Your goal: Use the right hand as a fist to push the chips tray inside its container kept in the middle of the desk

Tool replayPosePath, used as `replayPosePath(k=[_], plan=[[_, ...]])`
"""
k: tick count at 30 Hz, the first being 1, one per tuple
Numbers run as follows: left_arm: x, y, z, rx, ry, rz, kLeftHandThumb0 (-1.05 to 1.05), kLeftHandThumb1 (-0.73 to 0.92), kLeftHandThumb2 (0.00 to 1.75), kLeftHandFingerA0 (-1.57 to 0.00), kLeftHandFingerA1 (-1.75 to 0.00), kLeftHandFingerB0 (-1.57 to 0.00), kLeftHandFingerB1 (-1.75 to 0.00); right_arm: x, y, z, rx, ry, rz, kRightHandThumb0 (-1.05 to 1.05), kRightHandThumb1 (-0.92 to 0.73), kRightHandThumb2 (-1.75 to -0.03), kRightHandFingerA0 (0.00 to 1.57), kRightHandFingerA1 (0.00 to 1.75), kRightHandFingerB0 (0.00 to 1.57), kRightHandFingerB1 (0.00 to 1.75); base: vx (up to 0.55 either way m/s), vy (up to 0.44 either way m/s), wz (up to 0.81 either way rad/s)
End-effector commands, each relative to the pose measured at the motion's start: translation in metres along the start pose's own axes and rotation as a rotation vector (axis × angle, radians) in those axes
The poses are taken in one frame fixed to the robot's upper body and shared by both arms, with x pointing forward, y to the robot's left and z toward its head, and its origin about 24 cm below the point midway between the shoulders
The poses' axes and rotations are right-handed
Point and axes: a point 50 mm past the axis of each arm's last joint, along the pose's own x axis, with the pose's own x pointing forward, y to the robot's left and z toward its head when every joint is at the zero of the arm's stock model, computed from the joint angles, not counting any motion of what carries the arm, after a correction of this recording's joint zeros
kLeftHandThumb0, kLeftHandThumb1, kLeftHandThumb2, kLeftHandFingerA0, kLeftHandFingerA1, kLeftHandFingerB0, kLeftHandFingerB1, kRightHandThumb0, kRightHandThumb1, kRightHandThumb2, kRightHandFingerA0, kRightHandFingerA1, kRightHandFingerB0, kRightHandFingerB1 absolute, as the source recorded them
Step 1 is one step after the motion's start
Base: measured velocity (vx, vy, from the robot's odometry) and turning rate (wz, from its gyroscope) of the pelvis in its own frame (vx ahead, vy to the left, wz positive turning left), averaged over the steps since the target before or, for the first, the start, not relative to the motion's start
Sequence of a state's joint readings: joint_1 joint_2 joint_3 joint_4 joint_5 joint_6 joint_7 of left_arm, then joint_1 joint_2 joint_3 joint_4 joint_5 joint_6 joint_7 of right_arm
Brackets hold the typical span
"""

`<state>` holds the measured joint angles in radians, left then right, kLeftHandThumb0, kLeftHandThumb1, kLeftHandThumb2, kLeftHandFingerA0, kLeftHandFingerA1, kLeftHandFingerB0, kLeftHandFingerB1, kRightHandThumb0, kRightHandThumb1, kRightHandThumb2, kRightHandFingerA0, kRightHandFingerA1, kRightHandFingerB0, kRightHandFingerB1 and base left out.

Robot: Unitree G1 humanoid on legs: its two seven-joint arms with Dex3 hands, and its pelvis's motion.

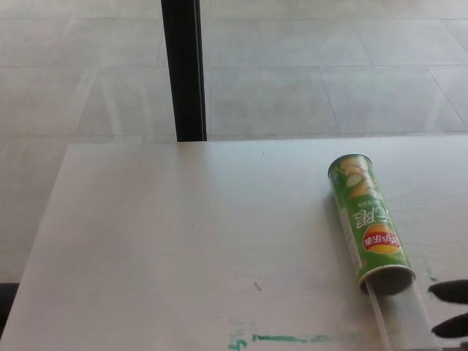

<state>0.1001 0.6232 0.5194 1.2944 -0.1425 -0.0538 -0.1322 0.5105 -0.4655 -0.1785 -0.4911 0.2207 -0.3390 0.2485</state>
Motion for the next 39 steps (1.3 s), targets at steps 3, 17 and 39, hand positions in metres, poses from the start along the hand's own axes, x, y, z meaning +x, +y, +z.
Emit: replayPosePath(k=[3, 17, 39], plan=[[-0.001, 0.009, 0.007, 0.011, -0.027, 0.026, -0.73, 0.91, 0.67, -0.62, -0.79, -0.48, -0.53, -0.004, 0.015, 0.004, -0.308, 0.032, 0.323, -0.53, -0.67, -0.6, 0.86, 0.65, 0.66, 0.49, 0.0, 0.0, 0.0], [0.0, 0.009, 0.012, 0.003, -0.032, 0.023, -0.71, 0.92, 0.67, -0.6, -0.78, -0.46, -0.54, -0.005, 0.017, -0.005, -0.547, 0.205, 0.529, -0.56, -0.68, -0.6, 0.85, 0.66, 0.63, 0.47, 0.0, 0.0, 0.0], [0.0, 0.009, 0.011, -0.051, -0.033, 0.022, -0.71, 0.89, 0.66, -0.6, -0.86, -0.44, -0.54, -0.005, 0.01, -0.042, -0.71, 0.646, 0.725, -0.56, -0.55, -0.9, 0.66, 0.73, 0.44, 0.56, 0.0, 0.0, 0.0]])
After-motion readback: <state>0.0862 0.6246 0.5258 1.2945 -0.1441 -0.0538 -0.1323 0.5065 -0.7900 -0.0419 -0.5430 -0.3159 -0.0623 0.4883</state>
